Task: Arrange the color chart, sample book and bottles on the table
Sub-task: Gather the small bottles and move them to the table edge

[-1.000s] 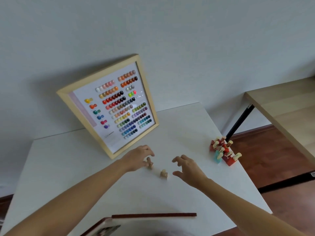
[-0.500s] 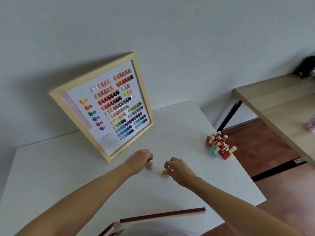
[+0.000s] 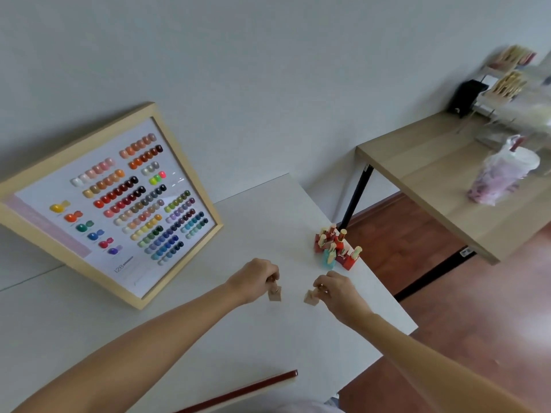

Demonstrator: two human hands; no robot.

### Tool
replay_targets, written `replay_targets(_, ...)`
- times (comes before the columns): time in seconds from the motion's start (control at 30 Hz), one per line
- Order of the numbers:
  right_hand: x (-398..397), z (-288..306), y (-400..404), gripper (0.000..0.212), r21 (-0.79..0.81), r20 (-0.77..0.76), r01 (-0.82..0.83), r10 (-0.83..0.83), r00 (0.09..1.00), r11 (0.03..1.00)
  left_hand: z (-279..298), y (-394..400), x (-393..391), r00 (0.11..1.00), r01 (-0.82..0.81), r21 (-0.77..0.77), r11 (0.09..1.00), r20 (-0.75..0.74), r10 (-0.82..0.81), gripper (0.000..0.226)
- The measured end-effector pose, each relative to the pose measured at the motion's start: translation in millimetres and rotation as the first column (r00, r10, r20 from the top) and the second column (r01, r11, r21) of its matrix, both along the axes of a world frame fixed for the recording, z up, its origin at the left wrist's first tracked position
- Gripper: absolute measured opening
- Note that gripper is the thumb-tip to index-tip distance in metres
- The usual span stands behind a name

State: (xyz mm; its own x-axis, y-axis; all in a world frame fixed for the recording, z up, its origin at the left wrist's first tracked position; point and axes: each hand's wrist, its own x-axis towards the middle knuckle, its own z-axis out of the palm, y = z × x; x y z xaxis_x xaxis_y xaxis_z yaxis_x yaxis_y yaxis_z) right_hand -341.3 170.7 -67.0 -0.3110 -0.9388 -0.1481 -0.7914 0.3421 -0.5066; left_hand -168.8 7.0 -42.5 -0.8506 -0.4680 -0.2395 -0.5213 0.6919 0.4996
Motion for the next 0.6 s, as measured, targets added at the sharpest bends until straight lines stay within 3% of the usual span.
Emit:
replay_targets(0.33,-85.2,-0.7,43.4,0.014,-0.033,-0.017,0.148,-0.149,0.989,0.988,6.3,44.1,-108.3,0.999,0.045,-0.048,0.998,0.004,-0.045,0.014)
replay_targets(0.6,-122.1,-10.0,47.7,0.014,-0.038,0.003,0.127,-0.127,0.992,0.991,0.0,70.9,-155.1,0.999,0.038,-0.133,0.990,0.022,-0.035,0.021)
